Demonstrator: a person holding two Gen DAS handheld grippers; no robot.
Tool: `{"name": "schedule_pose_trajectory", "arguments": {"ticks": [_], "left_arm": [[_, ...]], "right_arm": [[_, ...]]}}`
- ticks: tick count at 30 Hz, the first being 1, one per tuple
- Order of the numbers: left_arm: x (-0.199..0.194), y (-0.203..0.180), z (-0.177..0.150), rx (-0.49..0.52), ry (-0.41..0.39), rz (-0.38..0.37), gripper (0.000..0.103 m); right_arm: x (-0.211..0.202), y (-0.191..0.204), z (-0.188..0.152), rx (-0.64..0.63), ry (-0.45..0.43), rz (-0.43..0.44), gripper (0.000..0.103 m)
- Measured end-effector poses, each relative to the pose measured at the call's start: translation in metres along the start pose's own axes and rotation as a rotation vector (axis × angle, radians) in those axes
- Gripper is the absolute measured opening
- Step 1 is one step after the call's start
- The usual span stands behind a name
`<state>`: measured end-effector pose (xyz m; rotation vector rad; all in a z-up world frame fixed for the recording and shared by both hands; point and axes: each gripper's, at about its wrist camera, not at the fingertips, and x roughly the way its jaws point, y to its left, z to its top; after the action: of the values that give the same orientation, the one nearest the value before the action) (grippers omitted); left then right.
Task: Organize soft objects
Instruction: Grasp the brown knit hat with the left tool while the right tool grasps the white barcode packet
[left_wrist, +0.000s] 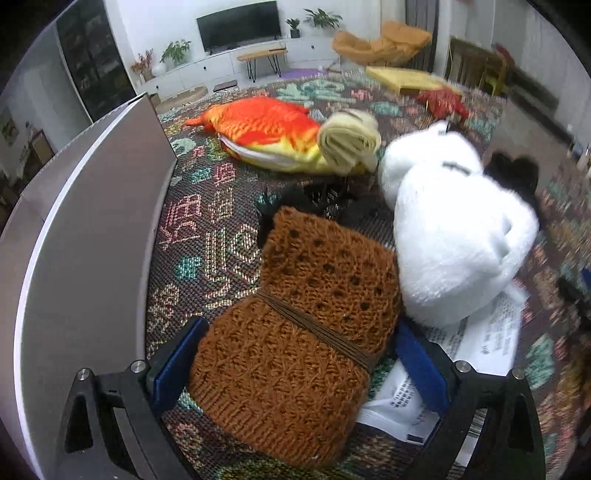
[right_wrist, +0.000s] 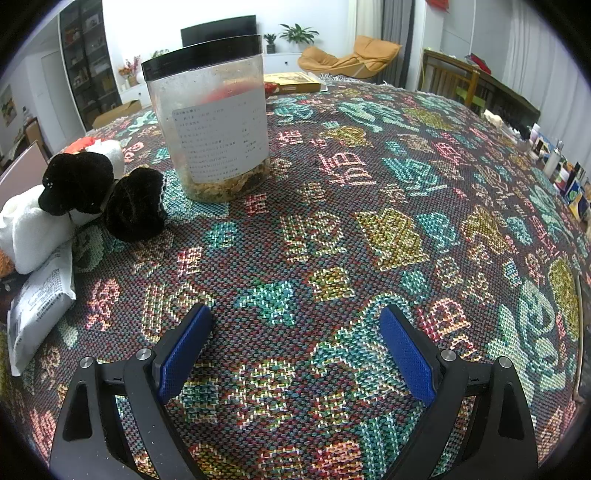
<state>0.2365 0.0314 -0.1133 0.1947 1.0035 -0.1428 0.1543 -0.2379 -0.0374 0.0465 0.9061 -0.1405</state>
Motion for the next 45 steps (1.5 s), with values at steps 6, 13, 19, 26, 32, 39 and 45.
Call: {"name": "schedule_pose_trajectory", "arguments": {"ticks": [6, 13, 19, 26, 32, 39, 45], "left_arm": [[-0.010, -0.001, -0.007, -0.007, -0.031, -0.011, 0.087], [-0.040, -0.012, -0.042, -0.082, -0.046, -0.070, 0.082], [-0.064, -0.061, -0.072, -0.049, -0.057, -0.225, 0.082], [-0.084, -0.043, -0.097, -0.167, -0.099, -0.053, 0.084], [-0.067, -0.052, -0.108, -0.064, -0.072, 0.072, 0.092], [-0.064, -0.043, -0.108, -0.057, -0.092, 0.050, 0.086], [-0.080, -0.036, -0.115, -0.120, -0.096, 0.022, 0.083]], "right_arm": [[0.000, 0.001, 0.000, -0.001, -0.001, 0.000, 0.095], [0.000, 0.000, 0.000, -0.002, -0.001, 0.000, 0.095], [0.000, 0.000, 0.000, -0.002, -0.001, 0.001, 0.095], [0.000, 0.000, 0.000, -0.003, -0.001, 0.001, 0.095], [0.000, -0.001, 0.000, -0.002, -0.001, 0.002, 0.095], [-0.060, 0.010, -0.008, -0.011, -0.118, 0.365, 0.094], [-0.052, 0.115, -0.004, -0.329, 0.079, 0.350, 0.093]]}}
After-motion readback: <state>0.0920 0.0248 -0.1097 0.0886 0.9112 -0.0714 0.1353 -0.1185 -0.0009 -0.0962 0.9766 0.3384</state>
